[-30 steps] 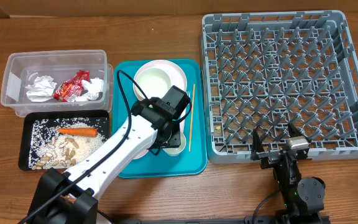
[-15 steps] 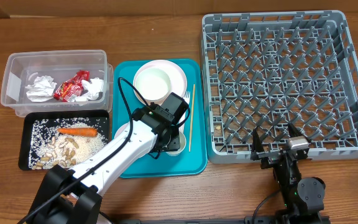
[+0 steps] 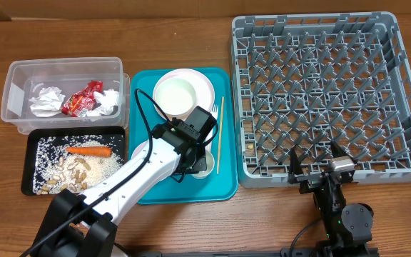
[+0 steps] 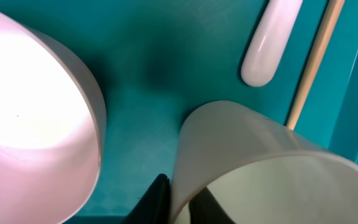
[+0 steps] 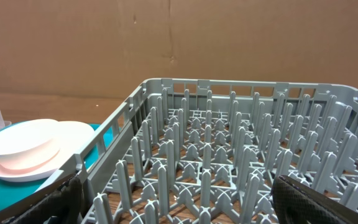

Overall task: Sort waste into correct bins and load items into the dishwasher
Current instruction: 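Lower the left gripper and grasp the white cup rim, then lift the white cup and tilt it sideways toward the dish rack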

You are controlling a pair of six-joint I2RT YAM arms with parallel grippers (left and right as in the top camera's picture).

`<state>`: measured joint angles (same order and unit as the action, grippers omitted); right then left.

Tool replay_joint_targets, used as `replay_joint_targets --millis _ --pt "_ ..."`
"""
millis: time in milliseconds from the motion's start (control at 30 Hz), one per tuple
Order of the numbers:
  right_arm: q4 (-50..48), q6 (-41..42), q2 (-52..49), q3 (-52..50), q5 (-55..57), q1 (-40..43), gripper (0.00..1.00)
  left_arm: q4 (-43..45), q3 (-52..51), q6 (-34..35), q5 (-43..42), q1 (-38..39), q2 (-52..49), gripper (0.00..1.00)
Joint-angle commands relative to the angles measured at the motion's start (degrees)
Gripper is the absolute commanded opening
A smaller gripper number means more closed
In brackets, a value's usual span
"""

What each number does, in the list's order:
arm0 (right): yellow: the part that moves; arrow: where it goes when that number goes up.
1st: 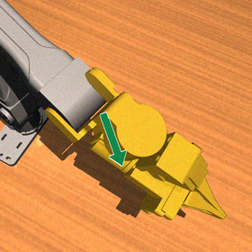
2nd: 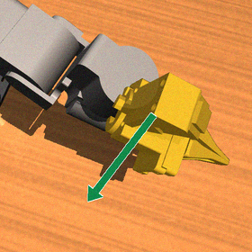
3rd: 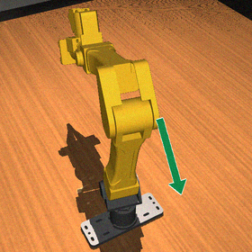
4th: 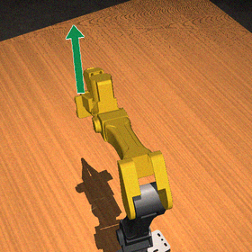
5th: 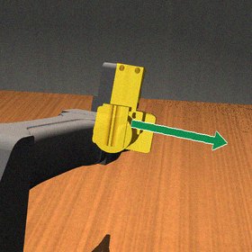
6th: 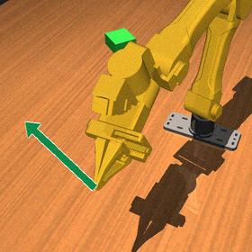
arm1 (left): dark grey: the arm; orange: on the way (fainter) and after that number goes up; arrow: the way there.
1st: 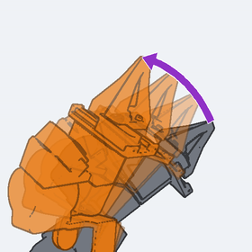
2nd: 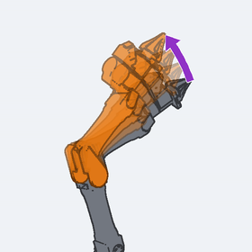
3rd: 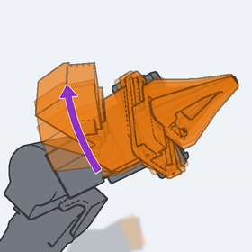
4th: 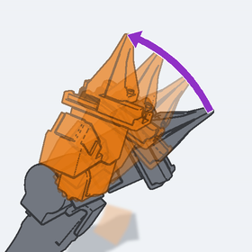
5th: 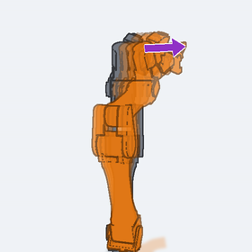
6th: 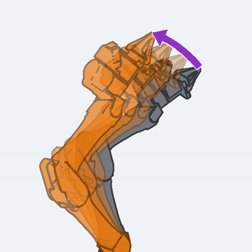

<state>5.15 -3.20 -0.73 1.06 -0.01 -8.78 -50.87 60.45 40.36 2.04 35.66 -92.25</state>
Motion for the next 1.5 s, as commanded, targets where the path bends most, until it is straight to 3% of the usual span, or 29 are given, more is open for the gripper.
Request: replay_joint_targets --millis 0,67,333,633,767,967,1167,1367,1467 --pt "-0.3 0.2 0.5 -0.6 -0.1 -0.5 1.0 0.2 -0.3 0.2 0.5 0.3 0.7 0.09" --pt "-0.3 0.3 0.5 -0.6 -0.1 -0.5 1.0 0.2 -0.3 0.2 0.5 0.3 0.7 0.05" --pt "-0.3 0.2 0.5 -0.6 -0.1 -0.5 1.0 0.1 -0.1 -0.1 0.5 -0.7 0.9 0.04" --pt "-0.3 0.2 0.5 -0.6 -0.1 -0.5 1.0 -3.2 3.3 -0.6 -1.6 -10.8 1.4 0.04" --pt "-0.3 0.2 0.5 -0.6 -0.1 -0.5 1.0 1.5 3.3 -14.0 -14.4 -14.4 1.4 0.04" --pt "-0.3 0.2 0.5 -0.6 -0.1 -0.5 1.0 4.5 3.3 -19.8 -19.9 -14.6 1.4 0.04" --pt "-0.3 0.2 0.5 -0.6 -0.1 -0.5 1.0 4.7 5.2 -28.6 -37.2 -20.0 1.5 0.04" --pt "-0.3 0.2 0.5 -0.6 -0.1 -0.5 1.0 5.9 6.1 -44.9 -70.6 -29.1 1.5 0.04" --pt "-0.3 0.2 0.5 -0.6 -0.1 -0.5 1.0 5.0 6.1 -54.2 -82.7 -30.3 1.5 0.04"
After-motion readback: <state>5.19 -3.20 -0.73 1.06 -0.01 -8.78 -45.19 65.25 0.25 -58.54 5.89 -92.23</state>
